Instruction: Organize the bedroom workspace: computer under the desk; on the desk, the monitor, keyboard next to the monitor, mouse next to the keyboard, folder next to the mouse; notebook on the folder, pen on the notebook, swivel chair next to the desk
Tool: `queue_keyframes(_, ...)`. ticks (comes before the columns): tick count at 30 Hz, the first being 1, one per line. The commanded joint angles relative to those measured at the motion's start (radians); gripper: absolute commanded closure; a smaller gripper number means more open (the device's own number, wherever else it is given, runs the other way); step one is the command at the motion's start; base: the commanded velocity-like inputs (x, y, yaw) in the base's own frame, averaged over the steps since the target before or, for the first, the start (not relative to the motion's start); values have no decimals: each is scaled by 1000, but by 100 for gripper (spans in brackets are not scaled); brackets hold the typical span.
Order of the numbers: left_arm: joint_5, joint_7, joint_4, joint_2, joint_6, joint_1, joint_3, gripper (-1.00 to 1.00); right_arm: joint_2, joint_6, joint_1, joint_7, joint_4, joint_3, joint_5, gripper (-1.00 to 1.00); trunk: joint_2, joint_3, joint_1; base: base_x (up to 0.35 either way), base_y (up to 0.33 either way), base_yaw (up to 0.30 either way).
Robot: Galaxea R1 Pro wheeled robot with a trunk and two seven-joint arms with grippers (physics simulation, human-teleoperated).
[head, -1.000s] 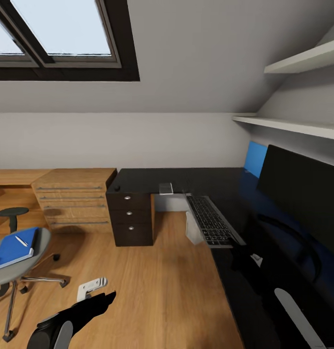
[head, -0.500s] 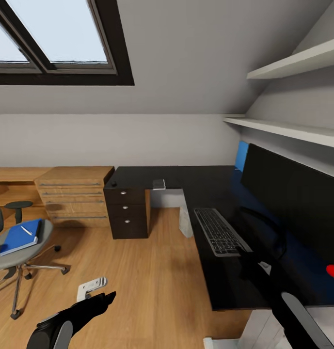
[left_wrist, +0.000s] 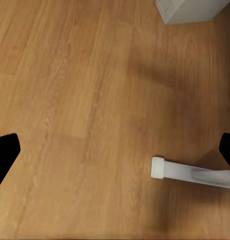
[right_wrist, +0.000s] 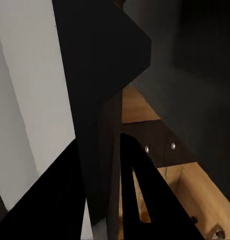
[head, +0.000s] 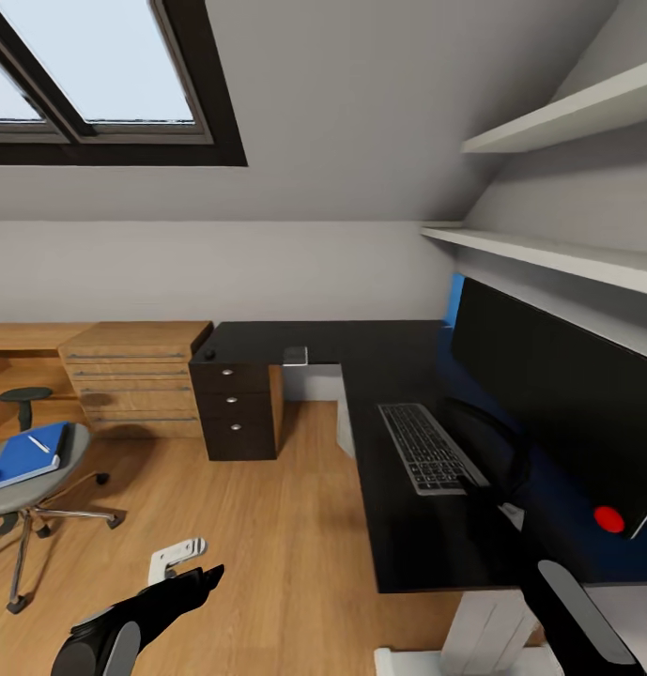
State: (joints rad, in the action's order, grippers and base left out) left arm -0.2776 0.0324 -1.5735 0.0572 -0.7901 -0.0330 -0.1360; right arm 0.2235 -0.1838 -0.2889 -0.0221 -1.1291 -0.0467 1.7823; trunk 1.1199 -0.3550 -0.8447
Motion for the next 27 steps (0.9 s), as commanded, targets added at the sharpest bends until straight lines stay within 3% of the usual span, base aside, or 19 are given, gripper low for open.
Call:
queue_keyframes(1, -9, 3, -1, 1, -6, -1, -2, -100, 1, 0, -5, -3, 10, -2, -9, 100, 1, -1, 0, 0, -329, 0)
queue_keyframes(6, -8, 2, -1, 0, -6, -1, -2, -100, 0, 1, -18, -1, 30, -1, -47, 100, 1, -1, 0, 51, -219, 0)
queue_keyframes(12, -8, 1, -2, 0, -6, -1, -5, -100, 1, 3, -21, -1, 35, -1, -53, 100, 1, -1, 0, 199, -34, 0)
queue_keyframes(22, -9, 0, -2, -1, -6, -1, -8, -100, -2, 8, -21, -1, 37, 1, -51, 100, 1, -1, 0, 24, -2, 0)
queue_keyframes(27, -8, 1, -1, 0, -6, -1, -8, -100, -31, 88, -21, -2, 37, 0, -48, 100, 1, -1, 0, 0, 0, 0)
